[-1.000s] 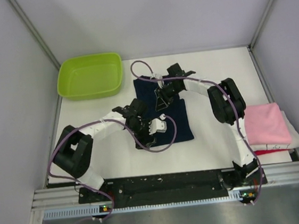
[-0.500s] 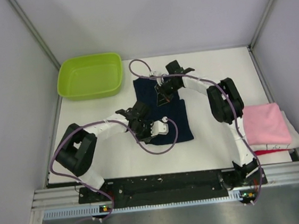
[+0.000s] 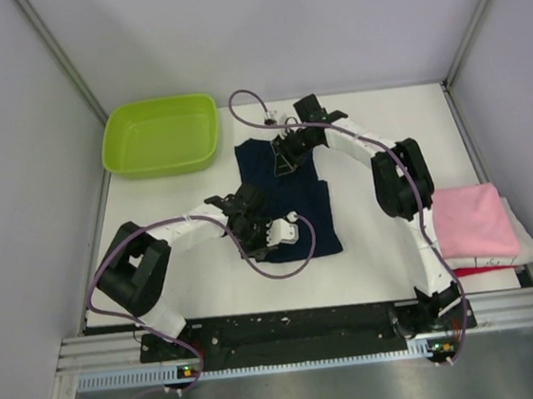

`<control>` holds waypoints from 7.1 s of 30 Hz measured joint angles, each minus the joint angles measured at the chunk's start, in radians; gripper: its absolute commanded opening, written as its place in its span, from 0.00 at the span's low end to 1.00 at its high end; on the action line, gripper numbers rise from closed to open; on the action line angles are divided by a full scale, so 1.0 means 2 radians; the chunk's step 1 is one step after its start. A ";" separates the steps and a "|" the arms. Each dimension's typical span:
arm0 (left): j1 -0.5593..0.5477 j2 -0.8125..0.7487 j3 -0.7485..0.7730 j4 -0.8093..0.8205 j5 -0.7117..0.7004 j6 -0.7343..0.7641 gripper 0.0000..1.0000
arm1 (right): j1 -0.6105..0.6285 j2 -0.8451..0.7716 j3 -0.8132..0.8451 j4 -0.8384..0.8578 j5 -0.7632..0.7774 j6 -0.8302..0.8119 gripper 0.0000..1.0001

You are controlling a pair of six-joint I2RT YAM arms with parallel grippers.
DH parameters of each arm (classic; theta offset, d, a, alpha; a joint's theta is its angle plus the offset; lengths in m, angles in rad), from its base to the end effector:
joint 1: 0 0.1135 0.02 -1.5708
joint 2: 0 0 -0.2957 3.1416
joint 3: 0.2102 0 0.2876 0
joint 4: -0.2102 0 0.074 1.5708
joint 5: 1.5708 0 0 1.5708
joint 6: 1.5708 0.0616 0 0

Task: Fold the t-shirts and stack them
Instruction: Fold the folded rectangular tshirt in 1/3 of the way, then grab one side of the 2/3 rectangular tshirt with both arms, then fold the long partially folded tshirt into a neat square

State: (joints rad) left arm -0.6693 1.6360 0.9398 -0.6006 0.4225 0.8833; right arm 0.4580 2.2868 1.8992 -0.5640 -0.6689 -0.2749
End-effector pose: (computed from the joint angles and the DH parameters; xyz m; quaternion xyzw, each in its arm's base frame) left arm 0.2422 -0.2238 0.1489 0.6991 0.6710 -0.1923 0.1550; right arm 0.4927 0.2855 0.1862 -0.4157 0.8041 0.3376 0.2580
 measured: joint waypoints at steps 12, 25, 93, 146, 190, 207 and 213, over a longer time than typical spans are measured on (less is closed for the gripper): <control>0.019 -0.005 0.085 -0.145 0.028 -0.006 0.53 | -0.051 -0.126 -0.170 0.066 0.058 0.116 0.50; 0.132 0.110 0.230 -0.034 0.022 -0.244 0.59 | -0.099 -0.200 -0.322 0.149 0.089 0.199 0.47; 0.121 -0.075 0.084 -0.030 0.047 -0.095 0.63 | 0.002 -0.548 -0.624 0.249 0.039 -0.226 0.63; 0.100 -0.088 0.226 -0.190 -0.012 -0.145 0.00 | 0.031 -0.475 -0.368 -0.157 0.124 -0.240 0.00; 0.141 0.181 0.461 -0.091 -0.134 -0.232 0.45 | -0.082 -0.172 -0.167 -0.058 0.307 0.049 0.39; 0.097 0.098 0.195 -0.074 0.067 -0.259 0.14 | -0.015 -0.316 -0.494 0.171 0.033 0.331 0.00; 0.099 0.103 0.144 -0.063 0.050 -0.242 0.21 | -0.040 -0.282 -0.541 0.204 0.028 0.377 0.00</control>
State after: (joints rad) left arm -0.4709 1.8423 1.2278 -0.7273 0.5232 0.3992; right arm 0.3786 1.7237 0.8181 -0.1555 -0.6132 0.4782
